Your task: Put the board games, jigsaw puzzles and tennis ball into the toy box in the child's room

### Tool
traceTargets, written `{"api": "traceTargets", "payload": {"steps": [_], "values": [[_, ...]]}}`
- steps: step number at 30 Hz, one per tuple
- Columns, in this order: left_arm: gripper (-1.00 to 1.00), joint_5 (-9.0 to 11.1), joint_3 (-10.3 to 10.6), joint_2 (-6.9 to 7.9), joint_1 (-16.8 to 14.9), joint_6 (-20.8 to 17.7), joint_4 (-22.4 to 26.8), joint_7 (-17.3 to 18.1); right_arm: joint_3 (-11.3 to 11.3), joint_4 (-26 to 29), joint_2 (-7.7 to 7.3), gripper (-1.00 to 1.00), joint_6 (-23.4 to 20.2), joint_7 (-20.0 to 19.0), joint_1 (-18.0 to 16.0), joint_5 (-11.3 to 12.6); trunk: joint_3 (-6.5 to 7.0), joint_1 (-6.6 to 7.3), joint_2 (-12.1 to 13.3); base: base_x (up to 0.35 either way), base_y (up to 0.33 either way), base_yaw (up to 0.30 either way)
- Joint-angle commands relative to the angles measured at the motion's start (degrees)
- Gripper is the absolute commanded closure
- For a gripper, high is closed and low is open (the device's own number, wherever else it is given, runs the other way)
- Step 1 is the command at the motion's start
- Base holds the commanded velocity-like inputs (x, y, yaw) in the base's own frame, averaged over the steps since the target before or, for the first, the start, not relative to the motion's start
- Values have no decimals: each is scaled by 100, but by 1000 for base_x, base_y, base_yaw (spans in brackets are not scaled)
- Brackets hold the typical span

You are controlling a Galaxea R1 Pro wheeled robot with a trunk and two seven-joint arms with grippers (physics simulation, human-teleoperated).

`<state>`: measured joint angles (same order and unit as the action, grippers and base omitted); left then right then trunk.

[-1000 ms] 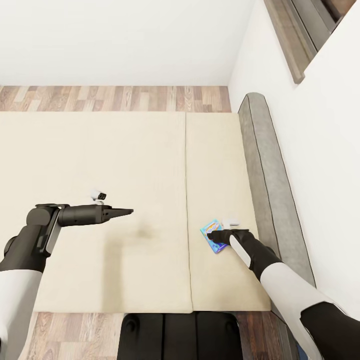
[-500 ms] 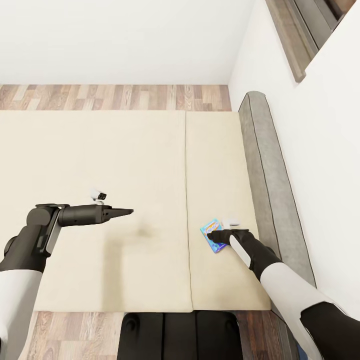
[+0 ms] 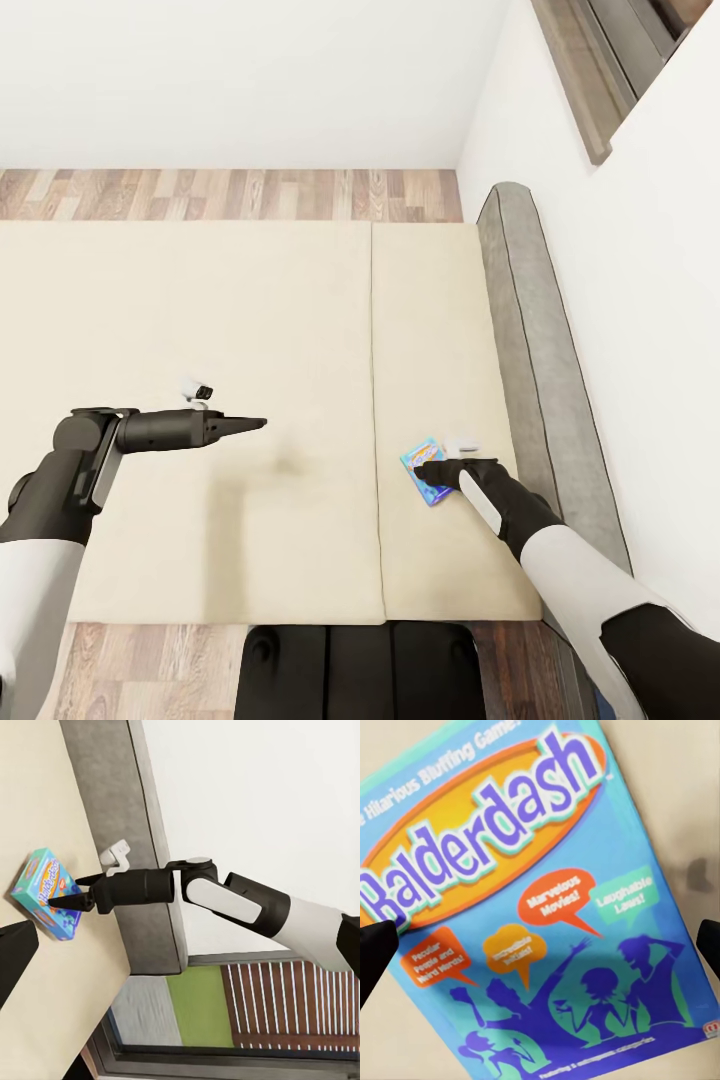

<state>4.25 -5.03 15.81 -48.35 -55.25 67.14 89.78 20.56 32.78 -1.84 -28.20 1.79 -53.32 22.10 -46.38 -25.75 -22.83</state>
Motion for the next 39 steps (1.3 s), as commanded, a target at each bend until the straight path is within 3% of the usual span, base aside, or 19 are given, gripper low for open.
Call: {"api": "traceTargets", "payload": {"steps": [1, 18, 26, 39], "values": [[-100, -3, 2, 2, -1, -62, 1, 22, 34, 9, -6, -100, -26, 14, -3, 28, -6, -3, -9, 0, 0, 0], [-100, -3, 2, 2, -2, -57, 1, 22, 18, 17, 138, -100, -309, -514, -11, 31, -6, -3, -9, 0, 0, 0], [-100, -3, 2, 2, -2, -56, 1, 22, 23, 41, 285, -100, -385, -564, -12, 23, -6, -3, -9, 0, 0, 0], [-100, -3, 2, 5, 0, -56, 1, 22, 20, 83, 323, -100, -493, -574, -13, 31, -6, -3, -9, 0, 0, 0]]}}
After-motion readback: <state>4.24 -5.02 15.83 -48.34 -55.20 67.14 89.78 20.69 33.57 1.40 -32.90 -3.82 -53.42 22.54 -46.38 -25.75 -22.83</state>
